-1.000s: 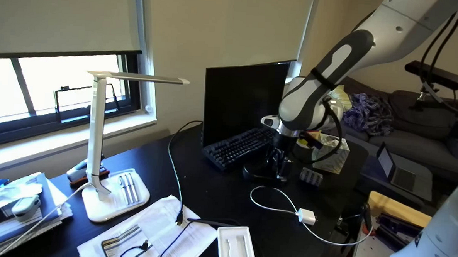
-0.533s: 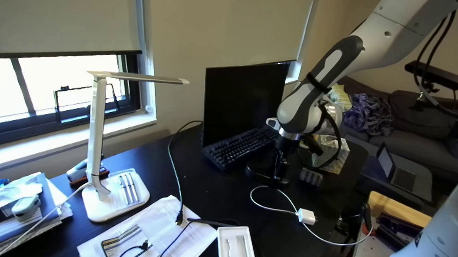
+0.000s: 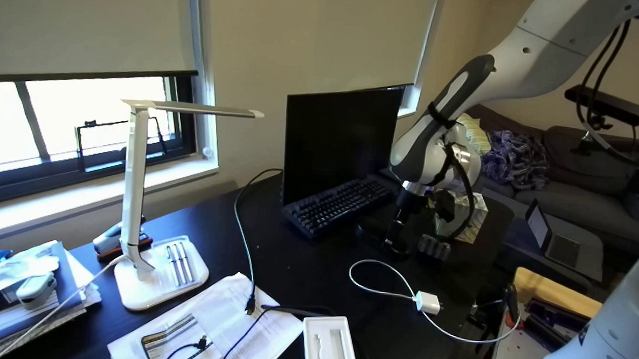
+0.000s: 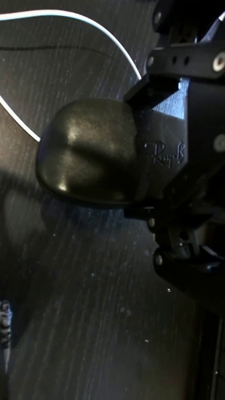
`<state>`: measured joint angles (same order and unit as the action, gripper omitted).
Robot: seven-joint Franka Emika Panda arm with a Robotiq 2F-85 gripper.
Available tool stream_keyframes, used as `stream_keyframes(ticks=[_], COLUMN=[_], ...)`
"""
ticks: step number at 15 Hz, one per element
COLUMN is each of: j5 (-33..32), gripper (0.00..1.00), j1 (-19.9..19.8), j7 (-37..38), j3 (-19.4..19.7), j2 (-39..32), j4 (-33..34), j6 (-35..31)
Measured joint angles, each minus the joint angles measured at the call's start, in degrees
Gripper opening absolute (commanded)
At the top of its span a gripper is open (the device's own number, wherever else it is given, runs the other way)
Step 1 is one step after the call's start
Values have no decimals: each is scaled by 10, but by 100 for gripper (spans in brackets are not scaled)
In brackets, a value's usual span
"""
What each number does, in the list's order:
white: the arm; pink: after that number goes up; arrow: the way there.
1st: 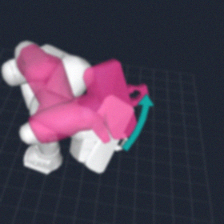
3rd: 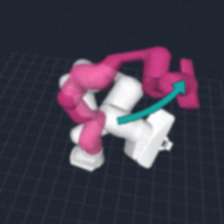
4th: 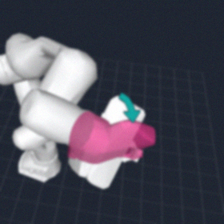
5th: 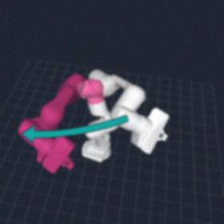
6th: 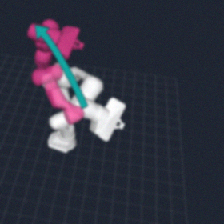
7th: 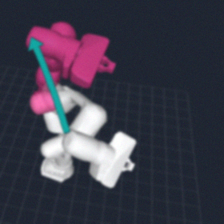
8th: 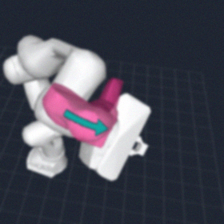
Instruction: Move the black case to the right
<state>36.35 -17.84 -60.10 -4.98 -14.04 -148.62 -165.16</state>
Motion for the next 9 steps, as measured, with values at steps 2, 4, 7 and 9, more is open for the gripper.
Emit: stream_keyframes(ticks=[2, 4, 7, 9], j5=[0, 0, -1, 12], gripper=[53, 53, 53, 53], j1=[0, 0, 0, -2], j7=[3, 3, 3, 3], j3=[0, 0, 1, 0], j2=[0, -1, -19, -37], j4=[0, 0, 0, 1], j6=[0, 1, 6, 0])
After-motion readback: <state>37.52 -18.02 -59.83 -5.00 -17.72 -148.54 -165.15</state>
